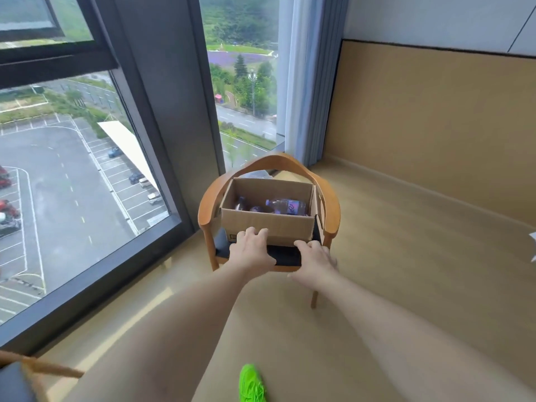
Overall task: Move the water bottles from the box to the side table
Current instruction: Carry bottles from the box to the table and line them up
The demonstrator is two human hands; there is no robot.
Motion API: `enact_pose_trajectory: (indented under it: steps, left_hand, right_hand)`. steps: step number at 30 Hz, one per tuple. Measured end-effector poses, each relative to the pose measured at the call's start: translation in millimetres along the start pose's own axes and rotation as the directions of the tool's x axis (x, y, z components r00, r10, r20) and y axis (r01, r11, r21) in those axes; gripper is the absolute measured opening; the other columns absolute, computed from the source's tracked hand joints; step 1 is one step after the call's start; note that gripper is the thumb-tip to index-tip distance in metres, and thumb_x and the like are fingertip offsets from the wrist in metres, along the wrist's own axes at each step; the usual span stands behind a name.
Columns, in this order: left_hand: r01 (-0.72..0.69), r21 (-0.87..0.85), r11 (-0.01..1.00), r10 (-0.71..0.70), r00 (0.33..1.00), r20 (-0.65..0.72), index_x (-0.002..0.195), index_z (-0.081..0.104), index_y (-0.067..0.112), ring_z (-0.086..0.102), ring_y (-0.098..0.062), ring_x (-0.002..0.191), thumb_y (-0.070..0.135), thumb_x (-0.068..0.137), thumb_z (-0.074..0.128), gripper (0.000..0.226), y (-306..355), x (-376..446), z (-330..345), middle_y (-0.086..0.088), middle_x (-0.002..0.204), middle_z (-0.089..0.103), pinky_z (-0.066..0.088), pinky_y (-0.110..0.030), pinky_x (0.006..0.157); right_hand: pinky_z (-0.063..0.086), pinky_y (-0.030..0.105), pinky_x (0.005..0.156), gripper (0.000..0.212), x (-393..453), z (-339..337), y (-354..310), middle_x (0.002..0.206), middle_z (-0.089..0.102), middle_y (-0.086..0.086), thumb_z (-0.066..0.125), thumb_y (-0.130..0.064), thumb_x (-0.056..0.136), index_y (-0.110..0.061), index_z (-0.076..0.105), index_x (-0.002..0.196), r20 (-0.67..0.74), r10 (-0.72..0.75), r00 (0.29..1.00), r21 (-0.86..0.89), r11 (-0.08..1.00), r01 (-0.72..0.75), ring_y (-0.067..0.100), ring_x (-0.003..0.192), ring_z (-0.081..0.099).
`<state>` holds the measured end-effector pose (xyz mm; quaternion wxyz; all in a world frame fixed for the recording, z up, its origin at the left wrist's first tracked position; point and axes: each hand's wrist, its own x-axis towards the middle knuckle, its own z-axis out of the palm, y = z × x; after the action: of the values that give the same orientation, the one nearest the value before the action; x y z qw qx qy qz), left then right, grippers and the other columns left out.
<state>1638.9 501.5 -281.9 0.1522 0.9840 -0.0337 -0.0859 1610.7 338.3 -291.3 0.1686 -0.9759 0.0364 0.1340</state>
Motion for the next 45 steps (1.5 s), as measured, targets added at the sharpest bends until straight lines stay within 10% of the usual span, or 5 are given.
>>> enact_pose_trajectory:
  steps: [22, 32, 40, 45]
  left_hand:
    - [0.175, 0.001, 0.985, -0.171, 0.960, 0.220, 0.144, 0.045, 0.029, 0.046, -0.029, 0.128, 0.043, 0.087, 0.069, 0.063, -103, 360, 14, -0.005, 0.142, 0.048, 0.052, -0.051, 0.100]
    - [0.575, -0.090, 0.813, -0.482, 0.752, 0.450, 0.142, 0.046, 0.019, 0.048, -0.038, 0.127, 0.041, 0.085, 0.070, 0.065, -125, 490, 86, -0.013, 0.137, 0.047, 0.046, -0.047, 0.104]
    - [0.748, -0.053, 0.662, -0.679, 0.628, 0.380, 0.147, 0.033, 0.011, 0.041, -0.041, 0.133, 0.031, 0.083, 0.074, 0.079, -140, 536, 142, -0.016, 0.143, 0.041, 0.043, -0.050, 0.104]
    - [0.733, 0.187, 0.654, -0.751, 0.598, 0.280, 0.136, 0.047, 0.014, 0.045, -0.038, 0.121, 0.035, 0.072, 0.083, 0.076, -125, 544, 165, -0.011, 0.134, 0.042, 0.044, -0.048, 0.093]
  right_hand:
    - [0.038, 0.048, 0.108, 0.089, 379, 1, -52, 0.149, 0.037, 0.008, 0.078, -0.046, 0.082, -0.031, 0.029, 0.154, 0.246, 0.063, 0.967, -0.038, 0.998, -0.055, 0.034, 0.137, 0.037]
    - [0.036, 0.050, 0.108, 0.077, 535, 60, -18, 0.146, 0.041, 0.014, 0.074, -0.050, 0.086, -0.024, 0.038, 0.149, 0.364, 0.156, 0.918, -0.125, 0.985, -0.118, 0.036, 0.136, 0.036]
    - [0.030, 0.050, 0.114, 0.090, 572, 105, -2, 0.138, 0.038, 0.017, 0.080, -0.029, 0.082, -0.022, 0.026, 0.154, 0.289, 0.204, 0.935, -0.333, 0.938, -0.102, 0.038, 0.131, 0.037]
    - [0.036, 0.047, 0.097, 0.065, 579, 120, 0, 0.123, 0.048, 0.014, 0.078, -0.017, 0.075, -0.019, 0.051, 0.134, 0.238, 0.170, 0.956, -0.441, 0.896, -0.049, 0.034, 0.113, 0.044]
